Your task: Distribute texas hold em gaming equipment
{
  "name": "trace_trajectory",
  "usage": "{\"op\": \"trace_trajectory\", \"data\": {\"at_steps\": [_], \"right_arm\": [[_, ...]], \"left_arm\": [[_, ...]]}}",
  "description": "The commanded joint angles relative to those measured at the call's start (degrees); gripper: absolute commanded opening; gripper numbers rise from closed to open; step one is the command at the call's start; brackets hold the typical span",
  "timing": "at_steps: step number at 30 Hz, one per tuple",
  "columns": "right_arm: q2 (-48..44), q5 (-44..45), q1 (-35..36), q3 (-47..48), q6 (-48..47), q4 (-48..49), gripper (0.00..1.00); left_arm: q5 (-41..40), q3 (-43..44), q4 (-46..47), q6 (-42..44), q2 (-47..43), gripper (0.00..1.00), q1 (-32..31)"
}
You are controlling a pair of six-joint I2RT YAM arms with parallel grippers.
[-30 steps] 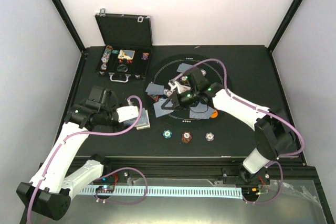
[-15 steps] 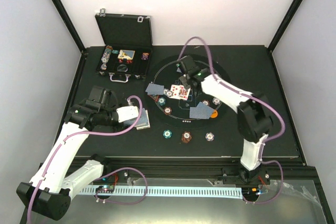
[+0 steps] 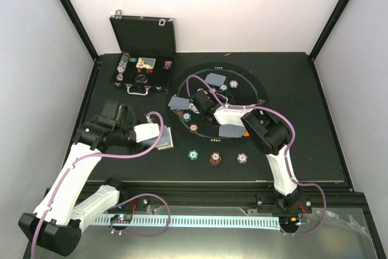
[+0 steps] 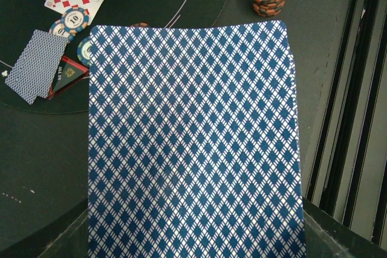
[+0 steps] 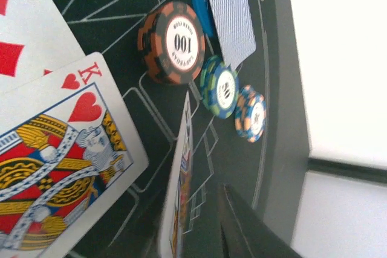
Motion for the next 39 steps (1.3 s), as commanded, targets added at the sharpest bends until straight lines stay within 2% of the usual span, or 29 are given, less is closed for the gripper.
{"op": "trace_trajectory", "data": {"at_steps": [1, 3, 6, 8, 10, 13, 14, 16, 20, 26, 28, 29, 33, 39], "right_arm": [[-1.6, -1.4, 0.4, -1.1, 4.0, -2.2, 0.29], [-3.3, -3.8, 0.9, -2.2, 5.8, -3.3, 0.43], [-5.1, -6.2, 1.8, -3.3, 8.2, -6.0, 0.58], [-6.2, -8.2, 2.0, -3.3, 10.2, -8.3, 0.61], [-7.4, -10.7, 2.0, -3.4, 12.0, -10.6, 0.68], [-9.2, -14.8, 2.1, -3.5, 14.8, -13.8, 0.7], [-10.0, -16.1, 2.1, -3.5, 16.2, -14.8, 0.8], [-12.0, -17.1, 2.0, -3.2, 19.2, -16.2, 0.89], [-17.6, -23.0, 1.1, 0.5, 28.6, -21.3, 1.0], [-31.5, -45.2, -3.5, 0.1, 46.0, -21.7, 1.0], [-35.1, -56.0, -5.8, -2.1, 50.0, -19.3, 1.0], [-36.6, -64.9, -6.5, -3.9, 51.7, -17.2, 1.0], [-38.5, -83.9, -6.4, -7.8, 61.3, -12.5, 0.97], [-39.9, -90.9, -1.3, -14.1, 72.7, -5.7, 0.9]], "left_arm": [[0.2, 1.6, -1.1, 0.4, -0.5, 0.02, 0.3], [0.3, 1.9, -1.1, 0.1, -0.2, 0.02, 0.3], [0.4, 2.5, -1.2, -0.1, 0.1, 0.02, 0.3], [0.5, 2.7, -1.2, -0.1, 0.2, 0.02, 0.3], [0.6, 2.9, -1.3, -0.2, 0.2, 0.02, 0.3], [0.7, 3.1, -1.5, -0.2, 0.2, 0.02, 0.3], [0.7, 3.1, -1.5, -0.2, 0.2, 0.02, 0.3], [0.7, 3.1, -1.6, -0.1, 0.0, 0.02, 0.3], [0.8, 3.0, -1.6, -0.2, -0.1, 0.02, 0.3], [1.0, 2.8, -1.3, -0.3, -0.4, 0.02, 0.2], [1.0, 2.7, -1.1, -0.4, -0.4, 0.02, 0.3], [1.1, 2.6, -1.0, -0.4, -0.4, 0.02, 0.3], [1.5, 2.1, 0.1, -0.5, -0.5, 0.02, 0.2], [2.2, 1.1, 1.8, -0.6, -0.5, 0.02, 0.3]]}}
